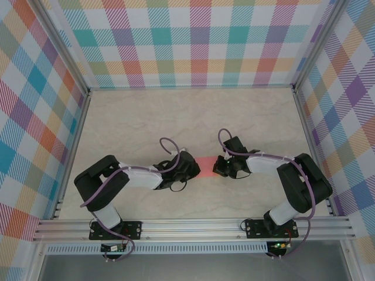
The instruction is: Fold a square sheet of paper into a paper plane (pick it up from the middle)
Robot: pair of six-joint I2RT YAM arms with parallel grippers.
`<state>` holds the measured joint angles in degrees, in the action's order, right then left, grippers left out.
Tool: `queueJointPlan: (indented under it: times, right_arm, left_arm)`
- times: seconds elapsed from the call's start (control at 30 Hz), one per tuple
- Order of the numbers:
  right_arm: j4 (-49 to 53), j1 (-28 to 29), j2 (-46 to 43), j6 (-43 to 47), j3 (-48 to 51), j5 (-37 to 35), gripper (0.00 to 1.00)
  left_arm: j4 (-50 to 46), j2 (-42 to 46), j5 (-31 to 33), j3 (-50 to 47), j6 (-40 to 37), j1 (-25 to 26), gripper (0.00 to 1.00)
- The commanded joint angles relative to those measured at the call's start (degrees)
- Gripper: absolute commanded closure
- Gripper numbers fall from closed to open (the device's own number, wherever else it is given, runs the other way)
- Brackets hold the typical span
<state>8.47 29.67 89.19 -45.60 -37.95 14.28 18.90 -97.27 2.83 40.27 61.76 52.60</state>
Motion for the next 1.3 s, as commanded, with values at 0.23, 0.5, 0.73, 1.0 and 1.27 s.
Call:
queueJointPlan:
  times: [0.23, 0.5, 0.73, 1.0, 1.27]
  right_arm:
    - [6.5, -0.3, 5.1, 0.1, 1.9, -6.3, 1.0]
    - [7.8, -0.3, 6.1, 0.3, 1.7, -8.4, 1.0]
    - [8.7, -0.3, 6.4, 0.8, 0.7, -8.9, 1.0]
    - [12.1, -0.2, 2.7, 7.8, -7.7, -6.5, 1.0]
    - [13.2, 4.3, 7.9, 6.5, -19.9, -2.1, 0.73]
  left_arm:
    - [3.0, -0.6, 7.4, -9.8, 7.2, 2.0, 1.0]
    - [-5.1, 7.3, 15.1, -15.1, 9.2, 2.0, 1.0]
    - [-6.9, 11.0, 16.2, -18.3, 10.8, 1.9, 1.0]
    - [-31.0, 18.4, 10.1, -3.5, -2.4, -4.3, 1.0]
    - [-46.0, 16.6, 4.4, 8.7, -12.5, -18.0, 0.45]
